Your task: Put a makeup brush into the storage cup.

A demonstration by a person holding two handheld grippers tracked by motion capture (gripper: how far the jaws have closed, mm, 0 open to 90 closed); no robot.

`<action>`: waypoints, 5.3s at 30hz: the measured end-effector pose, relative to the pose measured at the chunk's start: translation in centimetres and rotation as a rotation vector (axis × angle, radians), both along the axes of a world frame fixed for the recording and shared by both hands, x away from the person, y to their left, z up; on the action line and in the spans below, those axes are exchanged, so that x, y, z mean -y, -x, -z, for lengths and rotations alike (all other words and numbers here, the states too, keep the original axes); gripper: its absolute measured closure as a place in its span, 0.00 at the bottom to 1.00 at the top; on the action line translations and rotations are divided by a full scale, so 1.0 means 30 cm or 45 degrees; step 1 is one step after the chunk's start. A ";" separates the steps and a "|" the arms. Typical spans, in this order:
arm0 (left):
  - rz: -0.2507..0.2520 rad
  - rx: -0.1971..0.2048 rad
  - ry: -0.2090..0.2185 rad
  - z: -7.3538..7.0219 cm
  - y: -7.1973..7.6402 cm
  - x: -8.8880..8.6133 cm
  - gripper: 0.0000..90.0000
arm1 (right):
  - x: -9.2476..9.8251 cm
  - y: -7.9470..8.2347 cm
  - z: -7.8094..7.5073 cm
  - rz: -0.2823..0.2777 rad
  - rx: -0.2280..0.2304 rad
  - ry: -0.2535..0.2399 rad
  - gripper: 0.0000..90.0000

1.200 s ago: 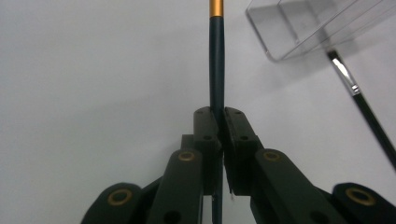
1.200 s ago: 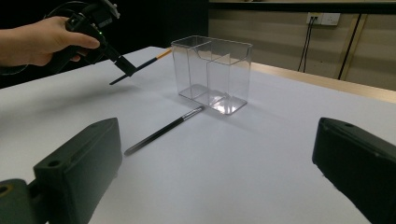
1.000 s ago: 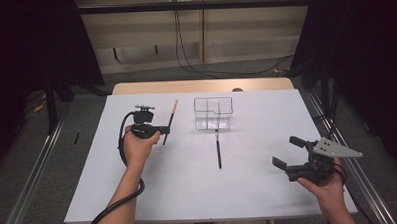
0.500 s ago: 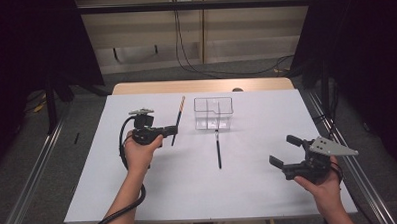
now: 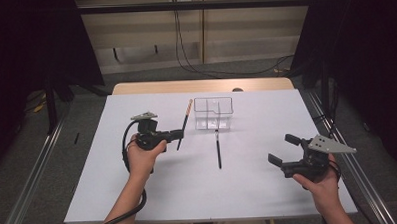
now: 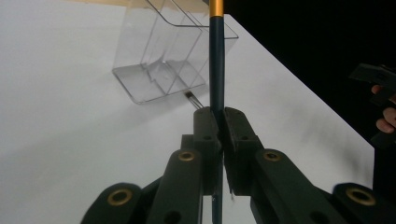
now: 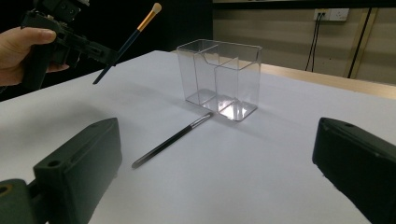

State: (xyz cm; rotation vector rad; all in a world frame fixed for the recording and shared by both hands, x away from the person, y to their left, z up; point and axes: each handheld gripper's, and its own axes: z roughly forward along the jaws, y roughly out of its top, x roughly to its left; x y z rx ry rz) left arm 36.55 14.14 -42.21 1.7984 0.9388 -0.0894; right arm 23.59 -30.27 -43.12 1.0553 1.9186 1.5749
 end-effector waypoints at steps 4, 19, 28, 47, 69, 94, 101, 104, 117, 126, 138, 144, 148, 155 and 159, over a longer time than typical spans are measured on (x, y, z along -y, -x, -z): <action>0.032 0.012 -0.002 -0.002 0.012 0.013 0.94 | -0.010 -0.004 -0.002 -0.012 -0.012 -0.002 0.01; 0.129 0.053 -0.009 -0.007 0.065 0.080 0.94 | -0.064 -0.038 -0.008 -0.068 -0.030 0.004 0.01; 0.170 0.058 -0.003 0.000 0.086 0.107 0.94 | -0.092 -0.059 -0.011 -0.097 -0.037 -0.010 0.03; 0.219 0.069 0.016 0.010 0.109 0.143 0.94 | -0.175 -0.111 -0.029 -0.167 -0.054 -0.075 0.09; 0.285 0.097 0.029 0.007 0.133 0.193 0.94 | -0.218 -0.140 -0.048 -0.208 -0.075 -0.095 0.10; 0.323 0.111 0.030 0.009 0.150 0.221 0.94 | -0.307 -0.170 -0.049 -0.292 -0.091 -0.115 0.32; 0.330 0.109 0.037 0.012 0.152 0.225 0.94 | -0.335 -0.177 -0.041 -0.332 -0.116 -0.120 0.53; 0.338 0.111 0.040 0.012 0.152 0.225 0.94 | -0.343 -0.181 -0.039 -0.327 -0.116 -0.125 0.54; 0.341 0.119 0.070 0.013 0.157 0.225 0.94 | -0.382 -0.204 -0.040 -0.346 -0.192 -0.172 0.67; 0.364 0.121 0.074 0.015 0.161 0.230 0.94 | -0.390 -0.219 -0.029 -0.360 -0.249 -0.290 0.84; 0.368 0.106 0.123 0.015 0.156 0.226 0.88 | -0.405 -0.217 -0.049 -0.405 -0.246 -0.276 0.93; 0.354 0.125 0.176 0.000 0.143 0.210 0.76 | -0.405 -0.224 -0.056 -0.408 -0.226 -0.276 0.93; 0.344 0.162 0.197 -0.001 0.138 0.201 0.59 | -0.403 -0.224 -0.061 -0.402 -0.196 -0.284 0.93; 0.351 0.208 0.230 -0.001 0.136 0.188 0.37 | -0.400 -0.223 -0.063 -0.406 -0.178 -0.299 0.93; 0.346 0.197 0.229 0.004 0.132 0.176 0.30 | -0.408 -0.228 -0.071 -0.411 -0.166 -0.300 0.93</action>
